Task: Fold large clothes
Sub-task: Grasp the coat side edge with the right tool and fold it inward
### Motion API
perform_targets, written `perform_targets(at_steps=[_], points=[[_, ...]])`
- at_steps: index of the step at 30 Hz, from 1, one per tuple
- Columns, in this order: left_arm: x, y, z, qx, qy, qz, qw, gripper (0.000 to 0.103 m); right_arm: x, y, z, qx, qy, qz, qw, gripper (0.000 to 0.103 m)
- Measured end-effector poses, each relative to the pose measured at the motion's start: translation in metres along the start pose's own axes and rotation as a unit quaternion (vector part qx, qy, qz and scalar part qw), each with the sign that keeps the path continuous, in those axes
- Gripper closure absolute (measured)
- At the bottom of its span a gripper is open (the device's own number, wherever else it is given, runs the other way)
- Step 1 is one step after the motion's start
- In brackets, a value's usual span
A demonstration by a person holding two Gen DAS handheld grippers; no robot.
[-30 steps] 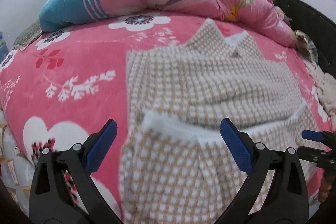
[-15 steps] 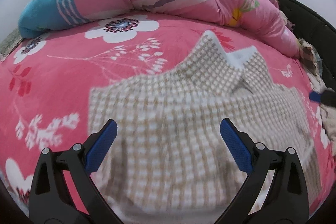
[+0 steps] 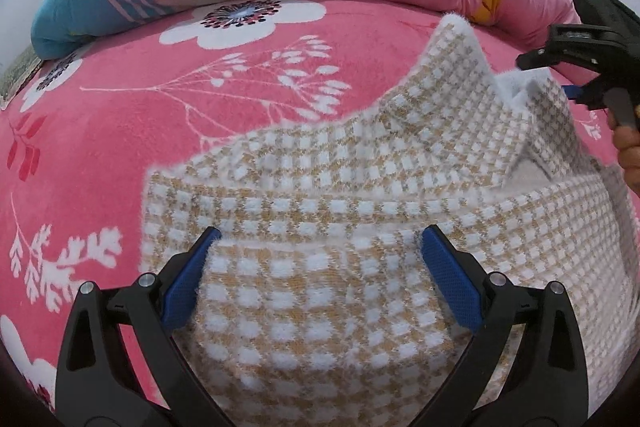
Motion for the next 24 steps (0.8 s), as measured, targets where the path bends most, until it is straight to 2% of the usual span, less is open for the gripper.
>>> perform_targets(at_steps=[1,3,4,6,9,12,19,24], points=[[0.0,0.0,0.0,0.0,0.0,0.0,1.0,0.007,0.002,0.003,0.0,-0.006,0.006,0.004,1.0,0.038],[0.0,0.0,0.0,0.0,0.0,0.0,1.0,0.007,0.005,0.006,-0.001,-0.013,0.014,0.008,1.0,0.057],[0.0,0.0,0.0,-0.001,0.0,0.0,1.0,0.007,0.006,0.005,-0.002,-0.013,0.015,0.01,1.0,0.06],[0.0,0.0,-0.001,0.0,0.0,0.0,1.0,0.007,0.006,-0.001,-0.006,-0.009,0.016,0.031,0.999,0.074],[0.0,0.0,-0.001,0.002,0.0,0.0,1.0,0.007,0.0,-0.018,-0.016,0.002,0.002,0.049,0.999,0.082],[-0.001,0.0,-0.001,0.002,-0.002,-0.002,1.0,0.007,-0.01,-0.034,-0.028,0.01,-0.021,0.062,0.998,0.085],[-0.008,-0.005,0.002,0.016,-0.018,-0.024,0.9994,0.007,-0.018,-0.072,-0.066,0.024,-0.076,0.099,0.992,0.087],[-0.022,-0.015,0.006,0.035,-0.051,-0.064,0.996,0.007,-0.012,-0.089,-0.099,0.025,-0.115,0.119,0.986,0.087]])
Point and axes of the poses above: each gripper's, at about its wrist camera, not at the fingertips, and y roughly the way its jaws point, x to its right, z to its top, the point moved 1 cm from there along y, roughly the way its jaws point, and after that the axes turned 9 degrees about y, right-handed, at the moved point
